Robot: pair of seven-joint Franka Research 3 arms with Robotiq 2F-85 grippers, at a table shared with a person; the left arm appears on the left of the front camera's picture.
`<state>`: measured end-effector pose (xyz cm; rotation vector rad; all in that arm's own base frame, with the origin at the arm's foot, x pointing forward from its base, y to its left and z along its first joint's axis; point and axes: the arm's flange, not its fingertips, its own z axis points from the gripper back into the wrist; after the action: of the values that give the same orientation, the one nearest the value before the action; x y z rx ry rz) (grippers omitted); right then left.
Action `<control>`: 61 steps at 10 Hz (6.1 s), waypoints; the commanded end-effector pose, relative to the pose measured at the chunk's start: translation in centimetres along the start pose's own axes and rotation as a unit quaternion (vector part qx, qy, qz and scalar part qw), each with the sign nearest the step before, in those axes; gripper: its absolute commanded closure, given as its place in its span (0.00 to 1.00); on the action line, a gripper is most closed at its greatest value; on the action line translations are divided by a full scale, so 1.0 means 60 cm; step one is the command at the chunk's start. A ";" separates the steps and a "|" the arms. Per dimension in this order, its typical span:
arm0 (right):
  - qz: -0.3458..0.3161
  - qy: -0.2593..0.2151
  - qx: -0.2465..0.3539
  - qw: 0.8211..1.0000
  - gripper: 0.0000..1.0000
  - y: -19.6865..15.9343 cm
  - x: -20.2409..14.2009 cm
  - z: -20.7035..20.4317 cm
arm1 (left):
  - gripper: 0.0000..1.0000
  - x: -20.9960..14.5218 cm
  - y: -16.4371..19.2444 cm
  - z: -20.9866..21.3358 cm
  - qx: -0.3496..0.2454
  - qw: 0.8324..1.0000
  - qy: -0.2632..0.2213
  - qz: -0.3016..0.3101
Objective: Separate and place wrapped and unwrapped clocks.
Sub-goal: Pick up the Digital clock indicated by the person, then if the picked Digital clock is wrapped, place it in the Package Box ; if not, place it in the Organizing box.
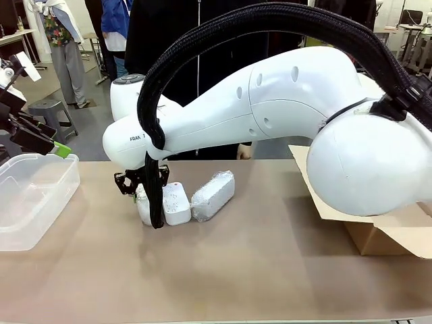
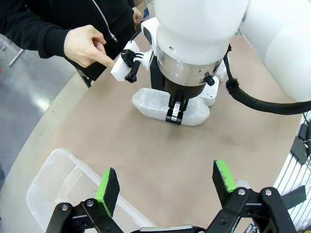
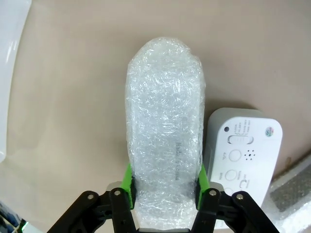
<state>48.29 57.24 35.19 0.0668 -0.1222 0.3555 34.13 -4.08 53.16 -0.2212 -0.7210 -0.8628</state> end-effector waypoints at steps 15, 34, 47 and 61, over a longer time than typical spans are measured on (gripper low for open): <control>-0.070 -0.119 -0.007 0.990 1.00 -0.082 -0.111 0.349 | 0.00 -0.001 0.002 -0.001 -0.004 1.000 -0.003 0.003; -0.067 -0.131 -0.006 0.989 0.48 -0.085 -0.110 0.371 | 0.00 -0.001 0.002 -0.001 -0.004 1.000 -0.003 0.003; -0.323 -0.149 -0.028 0.934 0.48 -0.679 -0.363 0.439 | 0.00 -0.001 0.002 -0.001 -0.004 1.000 -0.003 0.003; -0.198 -0.007 -0.038 0.979 0.48 -0.938 -0.353 0.348 | 0.00 -0.001 0.002 -0.001 -0.004 1.000 -0.003 0.003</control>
<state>45.13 -3.68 50.72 -0.0187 -0.1106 -0.0921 34.13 -4.03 53.17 -0.2210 -0.7213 -0.8612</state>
